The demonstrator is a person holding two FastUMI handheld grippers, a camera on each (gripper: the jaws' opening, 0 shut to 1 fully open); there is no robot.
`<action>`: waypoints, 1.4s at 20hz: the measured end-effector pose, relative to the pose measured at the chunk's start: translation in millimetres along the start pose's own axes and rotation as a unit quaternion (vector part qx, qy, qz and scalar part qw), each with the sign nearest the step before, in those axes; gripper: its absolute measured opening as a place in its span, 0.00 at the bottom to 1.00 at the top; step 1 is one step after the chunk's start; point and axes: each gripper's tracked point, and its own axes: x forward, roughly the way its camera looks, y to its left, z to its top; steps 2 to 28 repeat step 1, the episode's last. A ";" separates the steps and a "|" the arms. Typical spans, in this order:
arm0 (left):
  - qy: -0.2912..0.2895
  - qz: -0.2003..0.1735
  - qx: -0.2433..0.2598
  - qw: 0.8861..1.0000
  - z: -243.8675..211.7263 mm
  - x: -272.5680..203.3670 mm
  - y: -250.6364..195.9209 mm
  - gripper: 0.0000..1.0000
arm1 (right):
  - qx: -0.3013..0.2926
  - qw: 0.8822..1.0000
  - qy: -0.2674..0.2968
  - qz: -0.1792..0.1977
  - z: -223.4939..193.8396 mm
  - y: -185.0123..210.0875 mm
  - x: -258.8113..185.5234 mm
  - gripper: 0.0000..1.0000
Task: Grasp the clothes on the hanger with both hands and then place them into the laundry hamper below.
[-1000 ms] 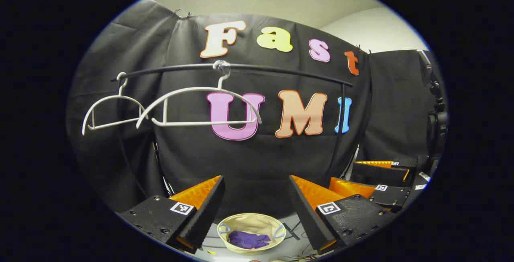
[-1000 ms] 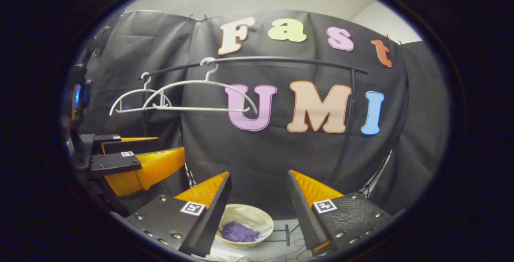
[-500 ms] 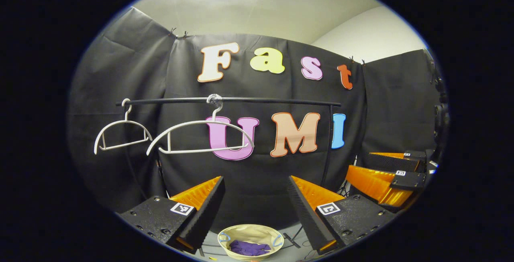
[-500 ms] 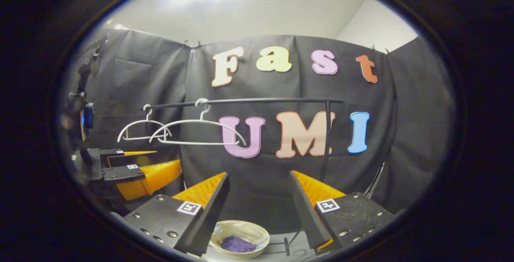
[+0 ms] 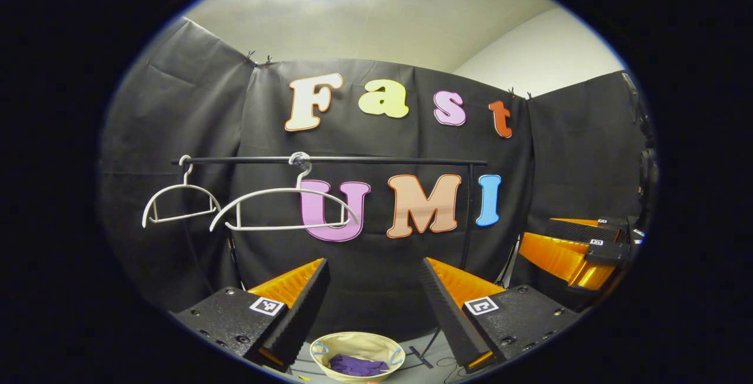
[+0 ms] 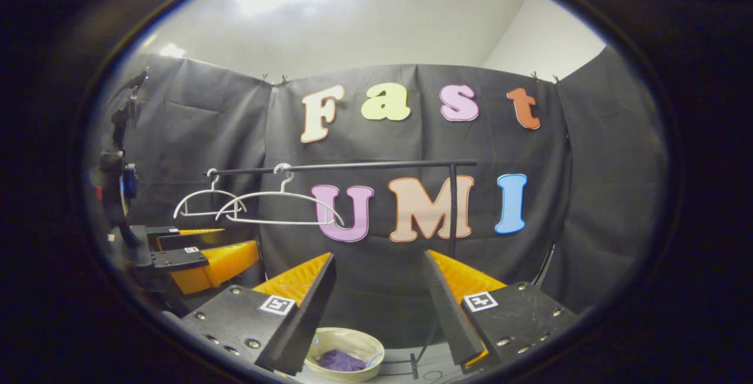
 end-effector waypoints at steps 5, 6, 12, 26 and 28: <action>-0.001 -0.001 0.005 1.000 1.3 0.2 -3.6 0.92 | 0.000 1.000 -0.001 -0.003 0.2 -5.8 -1.7 0.89; -0.001 -0.001 0.005 1.000 1.3 0.2 -3.6 0.92 | 0.000 1.000 -0.001 -0.003 0.2 -5.8 -1.7 0.89; -0.001 -0.001 0.005 1.000 1.3 0.2 -3.6 0.92 | 0.000 1.000 -0.001 -0.003 0.2 -5.8 -1.7 0.89; -0.001 -0.001 0.005 1.000 1.3 0.2 -3.6 0.92 | 0.000 1.000 -0.001 -0.003 0.2 -5.8 -1.7 0.89; -0.001 -0.001 0.005 1.000 1.3 0.2 -3.6 0.92 | 0.000 1.000 -0.001 -0.003 0.2 -5.8 -1.7 0.89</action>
